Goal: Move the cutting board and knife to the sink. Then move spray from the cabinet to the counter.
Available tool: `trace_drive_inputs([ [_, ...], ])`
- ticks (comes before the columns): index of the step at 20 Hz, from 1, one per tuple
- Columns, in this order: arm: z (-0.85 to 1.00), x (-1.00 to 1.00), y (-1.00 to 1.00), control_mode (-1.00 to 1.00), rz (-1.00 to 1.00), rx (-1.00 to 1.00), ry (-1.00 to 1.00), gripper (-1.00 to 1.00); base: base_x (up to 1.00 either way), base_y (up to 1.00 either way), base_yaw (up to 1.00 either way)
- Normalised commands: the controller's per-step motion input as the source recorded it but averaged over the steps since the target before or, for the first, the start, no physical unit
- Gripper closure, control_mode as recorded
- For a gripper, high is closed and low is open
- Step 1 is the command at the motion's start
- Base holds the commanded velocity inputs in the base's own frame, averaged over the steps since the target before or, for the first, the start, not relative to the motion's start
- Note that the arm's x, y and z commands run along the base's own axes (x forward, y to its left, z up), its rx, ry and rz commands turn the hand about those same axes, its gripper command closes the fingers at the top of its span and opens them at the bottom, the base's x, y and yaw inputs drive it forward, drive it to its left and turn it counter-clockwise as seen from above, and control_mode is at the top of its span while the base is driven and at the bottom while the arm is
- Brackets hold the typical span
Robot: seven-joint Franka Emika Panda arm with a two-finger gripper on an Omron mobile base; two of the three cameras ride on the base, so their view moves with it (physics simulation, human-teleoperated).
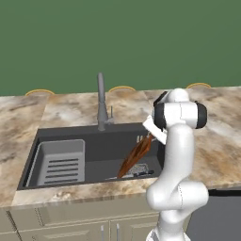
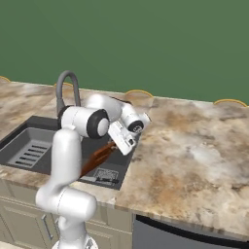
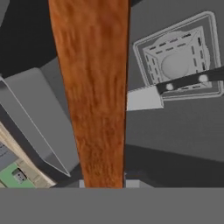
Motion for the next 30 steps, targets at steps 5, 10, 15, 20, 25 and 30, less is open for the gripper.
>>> trace_drive_inputs([
  [5,-0.43,0.0,-0.24,-1.0,0.0,-0.02,0.03,1.0,0.0,0.0,0.0],
  [10,-0.36,-0.13,-0.11,-1.0,-0.01,-0.03,0.01,1.0,0.0,0.0,0.0],
  [15,-0.39,-0.21,-0.09,-1.0,-0.06,0.0,0.0,1.0,0.0,0.0,0.0],
  [20,-0.32,-0.1,-0.23,-1.0,-0.01,0.0,-0.01,1.0,0.0,0.0,0.0],
  [25,-0.25,-0.45,-0.29,-1.0,0.0,-0.02,-0.05,1.0,0.0,0.0,0.0],
  [30,-0.2,-0.62,-0.15,-1.0,-0.01,-0.06,-0.09,1.0,0.0,0.0,0.0],
])
